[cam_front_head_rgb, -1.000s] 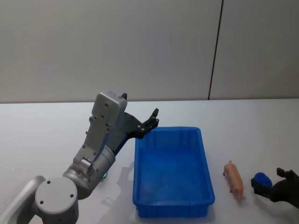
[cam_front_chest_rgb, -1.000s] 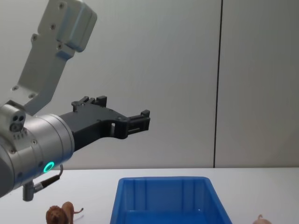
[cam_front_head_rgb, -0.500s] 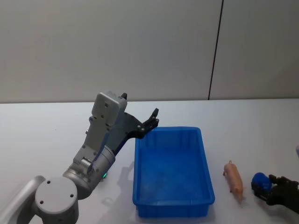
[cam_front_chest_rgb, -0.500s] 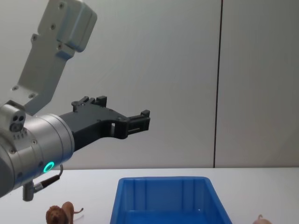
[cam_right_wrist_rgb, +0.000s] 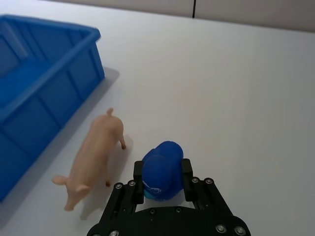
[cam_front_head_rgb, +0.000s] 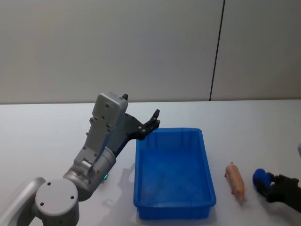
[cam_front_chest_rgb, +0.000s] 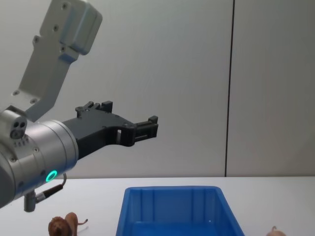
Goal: Pick up the two dolls from the table and place them into the box.
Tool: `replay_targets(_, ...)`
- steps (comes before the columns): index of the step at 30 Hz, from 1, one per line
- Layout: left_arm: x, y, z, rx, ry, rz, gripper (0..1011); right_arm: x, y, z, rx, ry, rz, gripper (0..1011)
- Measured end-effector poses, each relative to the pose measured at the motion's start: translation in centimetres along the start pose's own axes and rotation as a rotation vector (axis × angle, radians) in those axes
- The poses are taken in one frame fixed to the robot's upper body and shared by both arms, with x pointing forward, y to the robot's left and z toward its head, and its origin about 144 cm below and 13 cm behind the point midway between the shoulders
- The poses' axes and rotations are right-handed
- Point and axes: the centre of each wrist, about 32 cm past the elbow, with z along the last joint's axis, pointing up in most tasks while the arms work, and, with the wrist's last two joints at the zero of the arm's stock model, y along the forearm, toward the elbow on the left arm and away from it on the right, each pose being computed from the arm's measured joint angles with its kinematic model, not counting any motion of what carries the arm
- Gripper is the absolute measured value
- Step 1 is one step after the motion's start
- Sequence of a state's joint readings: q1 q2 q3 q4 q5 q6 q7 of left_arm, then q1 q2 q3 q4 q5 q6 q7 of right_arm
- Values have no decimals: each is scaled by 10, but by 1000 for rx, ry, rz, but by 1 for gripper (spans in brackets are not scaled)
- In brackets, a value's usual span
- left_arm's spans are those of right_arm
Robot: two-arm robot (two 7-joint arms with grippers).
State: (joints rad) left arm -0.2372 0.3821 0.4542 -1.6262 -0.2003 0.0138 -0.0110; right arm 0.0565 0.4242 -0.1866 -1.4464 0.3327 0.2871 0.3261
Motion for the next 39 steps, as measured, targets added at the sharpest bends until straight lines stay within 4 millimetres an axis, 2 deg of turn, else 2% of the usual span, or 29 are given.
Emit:
replay_targets(5,0,0,0,0,0,0,1001,-2,-1,6,47,-10,8,404)
replay_targets(21,0,0,0,0,0,0,1001,-20,0,49,234,-73,142,304)
replay_targets(28,0,0,0,0,0,0,1001,-37,9,64,270,-107,245,255)
replay_targets(37,0,0,0,0,0,0,1001,-62,23,70,260,-130,354,202)
replay_targets(39,0,0,0,0,0,0,1001,-67,26,70,253,-134,375,227)
